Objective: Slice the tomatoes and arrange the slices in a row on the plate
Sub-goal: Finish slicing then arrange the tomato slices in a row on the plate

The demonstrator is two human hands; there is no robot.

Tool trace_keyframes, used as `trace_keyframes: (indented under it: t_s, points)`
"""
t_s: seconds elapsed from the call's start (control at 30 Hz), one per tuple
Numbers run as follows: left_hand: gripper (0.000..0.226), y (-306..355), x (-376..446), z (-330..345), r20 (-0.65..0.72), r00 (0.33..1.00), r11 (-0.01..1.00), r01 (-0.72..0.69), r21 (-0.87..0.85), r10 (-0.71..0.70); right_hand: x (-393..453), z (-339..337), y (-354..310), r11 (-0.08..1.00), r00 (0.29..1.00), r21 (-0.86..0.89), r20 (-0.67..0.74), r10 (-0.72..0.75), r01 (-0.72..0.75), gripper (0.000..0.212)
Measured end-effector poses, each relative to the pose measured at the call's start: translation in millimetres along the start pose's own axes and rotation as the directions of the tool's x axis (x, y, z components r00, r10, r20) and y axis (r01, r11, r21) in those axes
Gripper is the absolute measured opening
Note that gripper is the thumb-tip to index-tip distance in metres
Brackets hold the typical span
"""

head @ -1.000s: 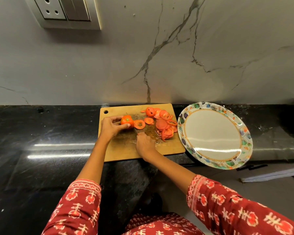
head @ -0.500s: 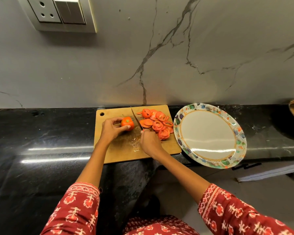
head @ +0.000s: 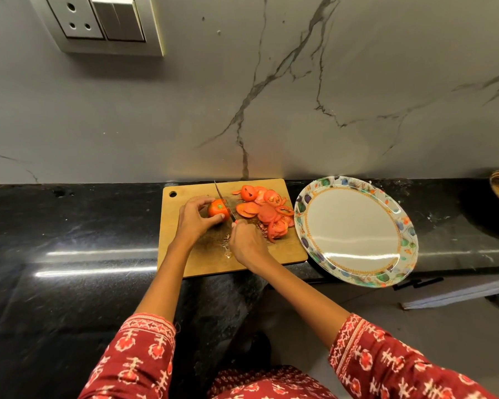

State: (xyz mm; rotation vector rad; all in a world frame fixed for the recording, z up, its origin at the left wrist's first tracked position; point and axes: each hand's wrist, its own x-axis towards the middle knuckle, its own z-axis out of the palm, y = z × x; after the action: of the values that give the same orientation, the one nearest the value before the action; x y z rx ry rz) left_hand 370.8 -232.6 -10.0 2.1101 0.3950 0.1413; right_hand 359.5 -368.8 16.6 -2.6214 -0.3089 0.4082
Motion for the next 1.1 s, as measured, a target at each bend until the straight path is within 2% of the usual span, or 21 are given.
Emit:
trace_keyframes:
  t_s: [0.2, 0.6, 0.77, 1.1]
  points:
    - [0.054, 4, 0, 4, 0.004, 1.000, 0.999, 0.018, 0.030, -0.018, 3, -1, 1, 0.999, 1.000, 0.038, 0.020, 0.002, -0.003, 0.036]
    - [0.052, 1, 4, 0, -0.003, 0.997, 0.997, 0.077, -0.032, -0.077, -1, -1, -3, 0.999, 0.999, -0.015, 0.025, 0.037, -0.036, 0.032]
    - [0.050, 3, 2, 2, -0.011, 0.998, 0.998, 0.054, -0.025, -0.054, 5, -2, -9, 0.997, 0.996, 0.008, 0.040, 0.074, -0.074, 0.031]
    - [0.049, 3, 6, -2, 0.009, 0.996, 0.995, 0.087, -0.054, -0.087, 2, 3, -1, 0.999, 0.998, -0.012, 0.037, 0.052, -0.052, 0.030]
